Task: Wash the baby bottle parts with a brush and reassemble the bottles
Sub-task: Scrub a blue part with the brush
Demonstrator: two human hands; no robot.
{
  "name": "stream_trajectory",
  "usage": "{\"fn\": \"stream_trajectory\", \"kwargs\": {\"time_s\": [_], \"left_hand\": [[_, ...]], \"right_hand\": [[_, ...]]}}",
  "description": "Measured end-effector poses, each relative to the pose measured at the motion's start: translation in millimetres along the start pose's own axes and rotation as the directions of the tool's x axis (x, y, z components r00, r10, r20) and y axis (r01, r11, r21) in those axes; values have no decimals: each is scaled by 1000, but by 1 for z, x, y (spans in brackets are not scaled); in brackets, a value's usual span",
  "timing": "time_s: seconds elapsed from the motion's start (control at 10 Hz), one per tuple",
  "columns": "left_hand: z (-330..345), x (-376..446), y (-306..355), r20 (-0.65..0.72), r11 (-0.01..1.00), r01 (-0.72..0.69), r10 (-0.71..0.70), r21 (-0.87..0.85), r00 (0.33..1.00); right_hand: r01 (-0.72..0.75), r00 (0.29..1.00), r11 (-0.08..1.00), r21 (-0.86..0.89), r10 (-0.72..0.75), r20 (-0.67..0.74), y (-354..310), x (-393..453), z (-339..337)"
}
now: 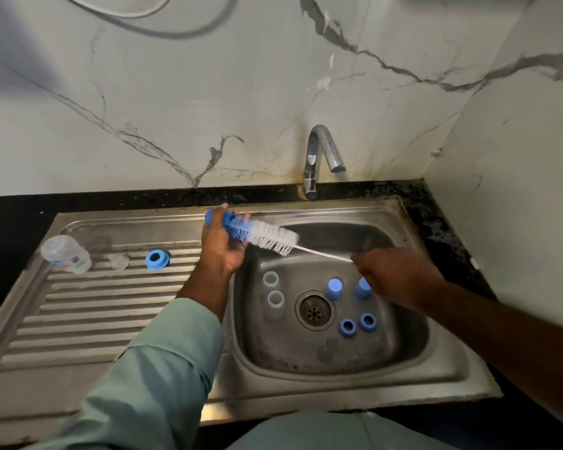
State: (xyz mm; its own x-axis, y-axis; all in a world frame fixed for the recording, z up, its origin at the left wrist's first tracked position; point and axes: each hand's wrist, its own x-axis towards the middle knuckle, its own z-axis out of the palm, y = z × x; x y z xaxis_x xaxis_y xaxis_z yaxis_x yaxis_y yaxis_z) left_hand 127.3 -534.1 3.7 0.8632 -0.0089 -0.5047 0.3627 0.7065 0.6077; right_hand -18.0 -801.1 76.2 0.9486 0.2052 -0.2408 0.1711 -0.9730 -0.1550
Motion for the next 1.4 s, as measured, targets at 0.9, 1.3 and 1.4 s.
{"fn": "stream_trajectory", "kwargs": {"time_s": [0.9,1.3,1.4], "left_hand": [[-14,7,3,-209,968,-189,153,-165,966],[5,-44,-32,51,985,-142,147,-101,988],[11,-60,-48,75,993,-96,90,76,993]], "right_hand": [[-115,961,864,490,222,-164,27,-35,62],[-34,980,920,390,107,-167,-52,-29,61],[-110,953,877,469,227,-201,-63,-14,55]]}}
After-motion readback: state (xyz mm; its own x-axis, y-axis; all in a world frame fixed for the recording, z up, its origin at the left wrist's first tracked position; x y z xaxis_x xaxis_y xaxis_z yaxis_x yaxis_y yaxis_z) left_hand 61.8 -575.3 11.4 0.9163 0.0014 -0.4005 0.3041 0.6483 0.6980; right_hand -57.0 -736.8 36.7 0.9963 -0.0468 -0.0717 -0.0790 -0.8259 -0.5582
